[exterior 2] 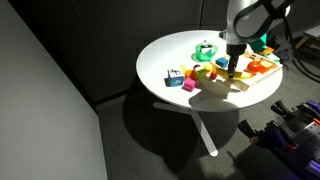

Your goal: Pick up the banana and drop it in the wooden tray

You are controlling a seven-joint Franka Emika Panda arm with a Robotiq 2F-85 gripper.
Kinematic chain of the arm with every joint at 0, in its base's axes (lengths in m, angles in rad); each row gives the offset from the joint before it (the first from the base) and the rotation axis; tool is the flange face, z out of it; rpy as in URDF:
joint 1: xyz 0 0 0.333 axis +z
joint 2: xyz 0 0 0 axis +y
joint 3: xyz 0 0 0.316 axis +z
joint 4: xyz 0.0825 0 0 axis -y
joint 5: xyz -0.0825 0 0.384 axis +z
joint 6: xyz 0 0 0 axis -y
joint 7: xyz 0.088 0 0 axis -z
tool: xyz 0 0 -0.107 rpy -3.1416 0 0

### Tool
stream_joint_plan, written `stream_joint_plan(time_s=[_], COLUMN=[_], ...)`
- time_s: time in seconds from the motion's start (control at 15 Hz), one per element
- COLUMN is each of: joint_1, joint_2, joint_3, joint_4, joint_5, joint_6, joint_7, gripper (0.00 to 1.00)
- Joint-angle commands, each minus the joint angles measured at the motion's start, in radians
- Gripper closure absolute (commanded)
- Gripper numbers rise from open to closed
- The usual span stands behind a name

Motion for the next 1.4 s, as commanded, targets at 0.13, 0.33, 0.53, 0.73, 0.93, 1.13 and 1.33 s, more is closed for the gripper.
stream_joint_plan(time_s=[0.13, 0.33, 0.53, 0.73, 0.93, 1.13, 1.33], joint_1=[-0.025, -0.038, -0.050, -0.063, -0.080, -0.101, -0.119], joint_2=[-0.030, -0.039, -0.049, -0.051, -0.041, -0.028, -0.015], joint_3=[-0.025, -0.041, -0.060, -0.082, -0.105, -0.122, -0.136], joint_4=[0.026, 0.031, 0.035, 0.041, 0.052, 0.064, 0.076], joint_5=[0.043, 0.062, 0.080, 0.078, 0.075, 0.077, 0.077], joint_6=[-0.023, -0.029, -0.036, -0.038, -0.036, -0.028, -0.023], joint_7=[0.102, 0.147, 0.182, 0.209, 0.219, 0.209, 0.205], gripper=[0.85, 0.85, 0.85, 0.85, 0.85, 0.85, 0.85])
